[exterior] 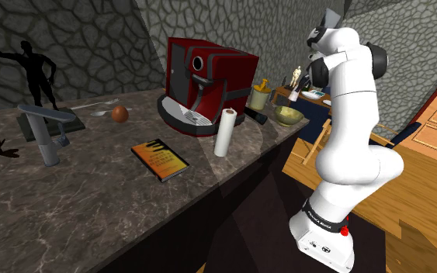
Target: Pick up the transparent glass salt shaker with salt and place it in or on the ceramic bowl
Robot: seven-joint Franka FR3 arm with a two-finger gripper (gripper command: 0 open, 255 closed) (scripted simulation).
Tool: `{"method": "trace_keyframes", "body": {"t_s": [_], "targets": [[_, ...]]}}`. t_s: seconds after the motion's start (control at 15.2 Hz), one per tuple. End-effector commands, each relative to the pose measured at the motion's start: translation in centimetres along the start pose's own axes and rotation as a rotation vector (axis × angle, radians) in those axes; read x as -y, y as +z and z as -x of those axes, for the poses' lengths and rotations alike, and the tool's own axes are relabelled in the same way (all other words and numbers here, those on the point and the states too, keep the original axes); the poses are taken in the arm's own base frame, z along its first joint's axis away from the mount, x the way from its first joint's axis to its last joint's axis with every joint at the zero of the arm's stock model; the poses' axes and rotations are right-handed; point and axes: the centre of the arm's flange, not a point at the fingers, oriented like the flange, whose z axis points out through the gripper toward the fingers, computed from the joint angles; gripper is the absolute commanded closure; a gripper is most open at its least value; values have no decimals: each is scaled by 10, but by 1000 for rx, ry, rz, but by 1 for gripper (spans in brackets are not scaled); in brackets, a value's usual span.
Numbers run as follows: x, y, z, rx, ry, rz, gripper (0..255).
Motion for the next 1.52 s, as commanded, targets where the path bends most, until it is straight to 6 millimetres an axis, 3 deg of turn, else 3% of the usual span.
{"method": "trace_keyframes", "body": {"t_s": [0.0, 0.73, 1.19, 1.25, 1.45], "targets": [[-1, 10, 3, 0, 0, 0, 255], [-8, 66, 17, 0, 0, 0, 255], [-8, 66, 17, 0, 0, 0, 255], [-8, 66, 17, 0, 0, 0, 0], [-8, 66, 17, 0, 0, 0, 0]]}}
